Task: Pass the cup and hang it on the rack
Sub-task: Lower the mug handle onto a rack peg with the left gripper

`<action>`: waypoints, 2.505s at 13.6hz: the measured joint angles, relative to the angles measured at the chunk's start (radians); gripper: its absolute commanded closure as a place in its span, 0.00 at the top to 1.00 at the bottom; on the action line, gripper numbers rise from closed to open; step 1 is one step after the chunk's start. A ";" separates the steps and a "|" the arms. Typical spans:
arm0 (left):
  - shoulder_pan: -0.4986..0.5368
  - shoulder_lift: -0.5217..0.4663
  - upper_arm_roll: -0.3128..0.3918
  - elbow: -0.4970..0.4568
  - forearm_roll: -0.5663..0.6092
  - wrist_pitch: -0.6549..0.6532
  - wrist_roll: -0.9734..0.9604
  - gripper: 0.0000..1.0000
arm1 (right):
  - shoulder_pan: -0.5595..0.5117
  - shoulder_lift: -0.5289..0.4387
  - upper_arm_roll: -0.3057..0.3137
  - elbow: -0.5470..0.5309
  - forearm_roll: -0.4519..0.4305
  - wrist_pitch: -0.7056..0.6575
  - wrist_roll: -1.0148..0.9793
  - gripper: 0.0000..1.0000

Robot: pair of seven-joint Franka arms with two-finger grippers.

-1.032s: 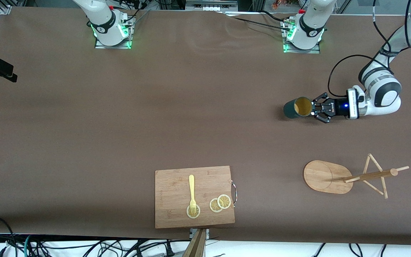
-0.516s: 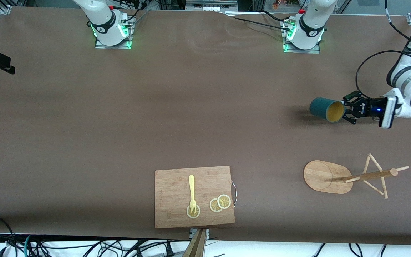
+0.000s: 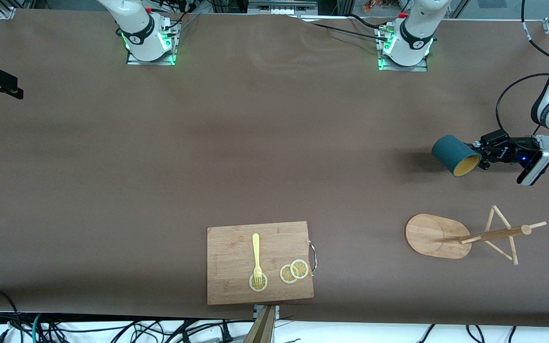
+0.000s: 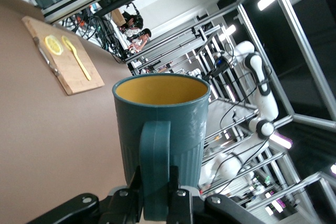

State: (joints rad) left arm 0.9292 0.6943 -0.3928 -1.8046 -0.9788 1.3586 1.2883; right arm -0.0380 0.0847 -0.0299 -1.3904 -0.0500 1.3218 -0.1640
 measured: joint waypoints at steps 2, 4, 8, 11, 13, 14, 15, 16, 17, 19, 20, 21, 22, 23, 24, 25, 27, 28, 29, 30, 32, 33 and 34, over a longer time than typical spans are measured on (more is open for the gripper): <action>0.010 0.014 0.000 0.040 -0.009 -0.023 -0.143 0.00 | 0.000 0.000 0.000 0.000 0.000 0.000 -0.002 1.00; 0.013 0.022 0.000 0.078 -0.039 -0.029 -0.258 0.00 | 0.000 0.000 0.000 0.000 0.000 0.000 -0.003 1.00; 0.008 0.040 -0.002 0.092 -0.147 -0.031 -0.394 0.00 | 0.000 0.000 0.000 0.000 0.000 0.001 -0.004 1.00; -0.003 0.059 -0.004 0.093 -0.194 -0.020 -0.436 0.00 | 0.000 0.000 0.002 0.000 0.000 0.001 -0.005 1.00; -0.006 0.065 -0.004 0.093 -0.206 -0.010 -0.479 0.00 | 0.000 0.000 0.003 0.000 0.000 0.001 -0.005 1.00; -0.006 0.065 -0.004 0.094 -0.213 -0.005 -0.505 0.00 | 0.000 0.000 0.003 0.000 0.000 0.001 -0.005 1.00; -0.006 0.066 -0.004 0.094 -0.225 0.001 -0.529 0.00 | 0.000 0.000 0.003 0.000 0.000 0.001 -0.005 1.00; -0.006 0.066 -0.004 0.094 -0.244 0.005 -0.555 0.00 | 0.000 0.000 0.003 0.000 0.000 0.001 -0.005 1.00; -0.007 0.067 -0.004 0.094 -0.263 0.007 -0.583 0.00 | 0.000 0.000 0.003 0.000 0.000 0.002 -0.005 1.00; -0.008 0.076 -0.004 0.094 -0.287 0.010 -0.618 0.00 | 0.000 0.000 0.003 0.000 0.000 0.002 -0.005 1.00; -0.009 0.083 -0.004 0.094 -0.292 0.011 -0.624 0.00 | 0.000 0.000 0.003 0.000 0.000 0.002 -0.005 1.00; -0.009 0.092 -0.004 0.094 -0.296 0.011 -0.638 0.00 | 0.000 0.000 0.003 0.000 0.000 0.002 -0.005 1.00; -0.008 0.100 -0.003 0.095 -0.301 0.012 -0.662 0.00 | 0.000 0.000 0.003 0.000 0.000 0.002 -0.005 1.00; -0.008 0.105 -0.002 0.095 -0.302 0.012 -0.686 0.00 | 0.000 0.000 0.003 0.000 0.000 0.002 -0.005 1.00; -0.007 0.107 -0.002 0.096 -0.302 0.013 -0.705 0.00 | 0.000 0.000 0.003 0.000 0.000 0.002 -0.005 1.00; -0.007 0.109 -0.002 0.099 -0.302 0.018 -0.716 0.00 | 0.000 0.000 0.003 0.000 0.000 0.002 -0.005 1.00; -0.007 0.114 0.000 0.117 -0.303 0.032 -0.746 0.00 | 0.000 0.000 0.003 0.000 0.000 0.002 -0.005 1.00; -0.007 0.115 0.000 0.129 -0.303 0.039 -0.764 0.00 | 0.000 0.000 0.003 0.000 0.000 0.002 -0.005 1.00; -0.007 0.115 0.000 0.138 -0.303 0.047 -0.774 0.00 | 0.000 0.000 0.003 0.000 0.000 0.002 -0.005 1.00; -0.007 0.115 0.000 0.144 -0.303 0.058 -0.779 0.00 | 0.000 0.000 0.003 0.000 0.000 0.002 -0.005 1.00; -0.007 0.116 0.000 0.147 -0.303 0.085 -0.785 0.00 | 0.000 0.000 0.003 0.000 0.000 0.002 -0.005 1.00; -0.007 0.116 0.001 0.147 -0.303 0.101 -0.787 0.00 | 0.000 0.000 0.003 0.000 0.000 0.002 -0.005 1.00; -0.007 0.116 0.004 0.147 -0.303 0.115 -0.788 0.00 | 0.000 0.000 0.003 0.000 0.000 0.002 -0.005 1.00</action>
State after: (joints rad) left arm 0.9227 0.8105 -0.3891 -1.6576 -1.2818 1.4736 0.5000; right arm -0.0378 0.0847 -0.0266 -1.3904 -0.0497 1.3238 -0.1686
